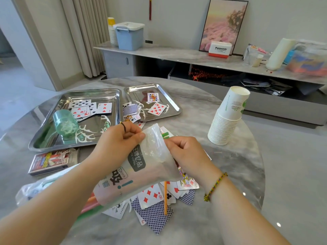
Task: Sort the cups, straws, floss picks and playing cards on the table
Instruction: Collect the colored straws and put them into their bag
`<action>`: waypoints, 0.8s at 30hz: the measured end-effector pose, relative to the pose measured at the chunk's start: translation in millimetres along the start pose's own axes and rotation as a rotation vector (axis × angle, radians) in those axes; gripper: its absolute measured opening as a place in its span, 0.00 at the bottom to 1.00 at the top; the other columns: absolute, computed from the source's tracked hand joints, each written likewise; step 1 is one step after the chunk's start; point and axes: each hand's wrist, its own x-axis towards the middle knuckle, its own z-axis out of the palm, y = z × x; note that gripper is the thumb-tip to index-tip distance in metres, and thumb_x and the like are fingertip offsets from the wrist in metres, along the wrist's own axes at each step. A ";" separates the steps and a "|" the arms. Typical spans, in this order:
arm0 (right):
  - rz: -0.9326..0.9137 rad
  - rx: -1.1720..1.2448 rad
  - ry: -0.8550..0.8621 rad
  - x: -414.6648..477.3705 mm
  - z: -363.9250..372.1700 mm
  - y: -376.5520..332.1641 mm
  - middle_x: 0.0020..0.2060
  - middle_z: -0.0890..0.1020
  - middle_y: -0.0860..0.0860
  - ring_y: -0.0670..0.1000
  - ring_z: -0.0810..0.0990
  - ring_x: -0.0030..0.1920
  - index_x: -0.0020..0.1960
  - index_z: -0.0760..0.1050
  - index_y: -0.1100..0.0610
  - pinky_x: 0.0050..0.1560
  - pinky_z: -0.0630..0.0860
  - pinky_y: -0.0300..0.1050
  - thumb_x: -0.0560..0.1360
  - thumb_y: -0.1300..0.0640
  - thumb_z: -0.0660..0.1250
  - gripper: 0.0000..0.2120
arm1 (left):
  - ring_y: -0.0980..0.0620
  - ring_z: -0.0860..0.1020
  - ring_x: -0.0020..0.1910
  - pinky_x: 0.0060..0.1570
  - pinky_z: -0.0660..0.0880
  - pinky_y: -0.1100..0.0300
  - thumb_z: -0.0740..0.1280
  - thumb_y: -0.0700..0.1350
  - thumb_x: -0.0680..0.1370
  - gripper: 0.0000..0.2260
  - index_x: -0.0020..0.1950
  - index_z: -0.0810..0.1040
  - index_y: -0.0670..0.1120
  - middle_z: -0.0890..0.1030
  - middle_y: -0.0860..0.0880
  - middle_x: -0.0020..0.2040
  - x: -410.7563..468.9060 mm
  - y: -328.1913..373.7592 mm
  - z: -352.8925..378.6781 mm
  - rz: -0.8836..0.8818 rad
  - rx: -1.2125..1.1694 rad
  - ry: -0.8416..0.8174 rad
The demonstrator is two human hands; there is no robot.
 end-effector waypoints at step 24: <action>-0.012 -0.071 -0.164 5.3 3.1 10.4 0.24 0.78 0.35 0.34 0.74 0.27 0.46 0.80 0.55 0.31 0.68 0.25 0.76 0.66 0.60 0.11 | 0.66 0.74 0.25 0.29 0.69 0.77 0.67 0.39 0.74 0.08 0.36 0.75 0.50 0.78 0.54 0.31 -2.8 -13.2 -0.5 -0.022 -0.048 -0.043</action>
